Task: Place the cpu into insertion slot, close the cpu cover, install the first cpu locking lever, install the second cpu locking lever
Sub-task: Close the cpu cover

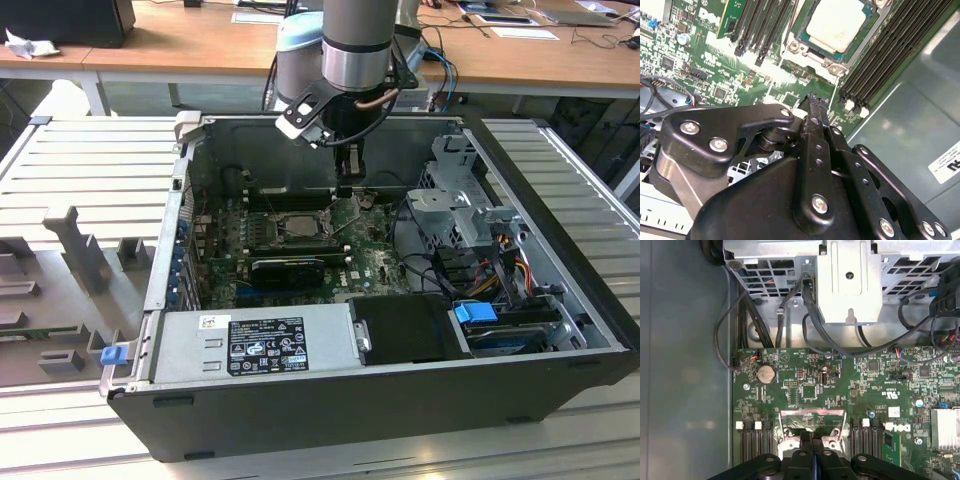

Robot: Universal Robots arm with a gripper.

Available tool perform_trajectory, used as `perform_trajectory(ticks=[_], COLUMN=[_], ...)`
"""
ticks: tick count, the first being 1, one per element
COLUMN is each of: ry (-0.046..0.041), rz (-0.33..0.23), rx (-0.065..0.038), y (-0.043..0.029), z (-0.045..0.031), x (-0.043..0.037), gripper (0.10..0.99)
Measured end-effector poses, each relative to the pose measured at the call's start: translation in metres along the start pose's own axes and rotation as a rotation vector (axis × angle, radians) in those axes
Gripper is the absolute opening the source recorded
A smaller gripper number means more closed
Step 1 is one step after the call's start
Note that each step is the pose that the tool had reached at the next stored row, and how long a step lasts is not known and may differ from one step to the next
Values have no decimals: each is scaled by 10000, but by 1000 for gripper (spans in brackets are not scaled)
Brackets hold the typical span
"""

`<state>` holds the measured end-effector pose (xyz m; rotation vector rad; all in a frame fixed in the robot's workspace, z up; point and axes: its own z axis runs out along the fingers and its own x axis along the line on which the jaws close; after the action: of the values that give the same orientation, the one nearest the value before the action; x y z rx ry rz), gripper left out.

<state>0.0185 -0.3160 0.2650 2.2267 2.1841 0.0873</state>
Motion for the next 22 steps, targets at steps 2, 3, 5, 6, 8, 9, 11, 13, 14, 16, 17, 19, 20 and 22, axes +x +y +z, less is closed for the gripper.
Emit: perform_trajectory(ticks=[2,3,5,6,8,9,11,13,14,16,17,19,20,22], ry=[2,1,0,1,1,1,2,1,0,1,2,1,3,2], rz=[2,2,1,0,1,1,1,0,2,-3,-4,-9,-10,-21], rx=[-1,0,0,0,0,0,-1,0,0,0,-1,0,0,1], y=[40,57,85,106,134,142,171,200,216,233,240,249,249,252], z=[3,3,5,6,8,8,10,11,12,14,15,19,24,37], x=[1,1,2,2,3,4,4,4,5,5,5,5,4,3], gripper=[106,106,106,106,106,106,106,106,106,106,106,106,106,106])
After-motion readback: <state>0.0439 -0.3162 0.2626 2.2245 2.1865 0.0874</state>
